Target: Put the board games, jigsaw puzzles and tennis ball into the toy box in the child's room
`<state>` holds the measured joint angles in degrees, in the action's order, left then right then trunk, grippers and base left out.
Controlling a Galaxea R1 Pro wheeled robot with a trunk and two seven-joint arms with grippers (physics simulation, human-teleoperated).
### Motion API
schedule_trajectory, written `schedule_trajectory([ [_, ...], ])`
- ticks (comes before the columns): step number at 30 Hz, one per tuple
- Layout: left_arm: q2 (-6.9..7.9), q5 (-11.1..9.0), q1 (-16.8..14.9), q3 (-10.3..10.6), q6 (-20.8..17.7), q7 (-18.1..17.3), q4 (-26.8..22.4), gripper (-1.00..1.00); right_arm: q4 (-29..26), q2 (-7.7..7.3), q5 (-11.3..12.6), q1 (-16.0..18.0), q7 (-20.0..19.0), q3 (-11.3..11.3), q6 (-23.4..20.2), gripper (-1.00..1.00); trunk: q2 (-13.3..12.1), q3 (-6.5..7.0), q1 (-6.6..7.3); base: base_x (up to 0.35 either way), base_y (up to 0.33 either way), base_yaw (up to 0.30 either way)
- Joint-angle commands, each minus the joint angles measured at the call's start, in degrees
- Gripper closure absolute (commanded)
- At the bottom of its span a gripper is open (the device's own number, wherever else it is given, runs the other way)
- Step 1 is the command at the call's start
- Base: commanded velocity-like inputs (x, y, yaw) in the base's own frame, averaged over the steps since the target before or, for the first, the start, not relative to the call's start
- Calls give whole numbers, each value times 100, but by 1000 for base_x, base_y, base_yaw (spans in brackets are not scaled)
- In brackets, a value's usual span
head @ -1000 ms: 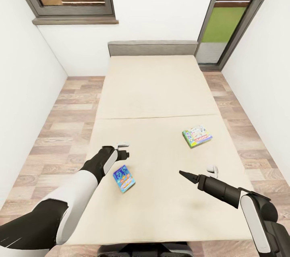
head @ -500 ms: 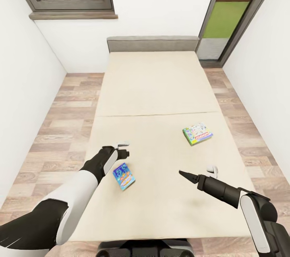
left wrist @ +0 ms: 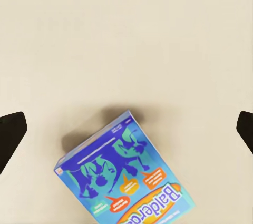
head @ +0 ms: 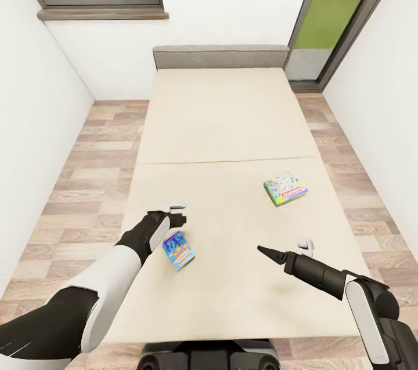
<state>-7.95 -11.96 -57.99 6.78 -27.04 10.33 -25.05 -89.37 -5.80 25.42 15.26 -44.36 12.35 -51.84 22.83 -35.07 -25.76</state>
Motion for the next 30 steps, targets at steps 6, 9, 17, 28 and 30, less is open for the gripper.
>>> schedule_trajectory([
  [6, 4, -62, 0, 42, 6, 39, -9, -100, -2, 0, -2, 3, -20, 5, -28, -100, 9, -63, -3, 0, 0, 0],
  [9, 4, -71, 4, 42, 16, 17, -9, -100, -2, 0, -2, 3, -20, 4, -26, -100, 9, -91, -3, 0, 0, 0],
  [17, 24, -95, 5, 12, 12, -91, -44, -100, 27, 0, -2, 3, -17, 7, -21, -100, 9, -166, -3, 0, 0, 0],
  [28, 63, -83, 6, -12, -25, -383, -59, -100, 33, 0, -2, 3, -19, 9, -19, -100, 9, -269, -3, 0, 0, 0],
  [30, 80, -77, 5, -7, -25, -387, -60, -100, 33, 0, -2, 3, -17, 6, -19, -100, 9, -288, -3, 0, 0, 0],
])
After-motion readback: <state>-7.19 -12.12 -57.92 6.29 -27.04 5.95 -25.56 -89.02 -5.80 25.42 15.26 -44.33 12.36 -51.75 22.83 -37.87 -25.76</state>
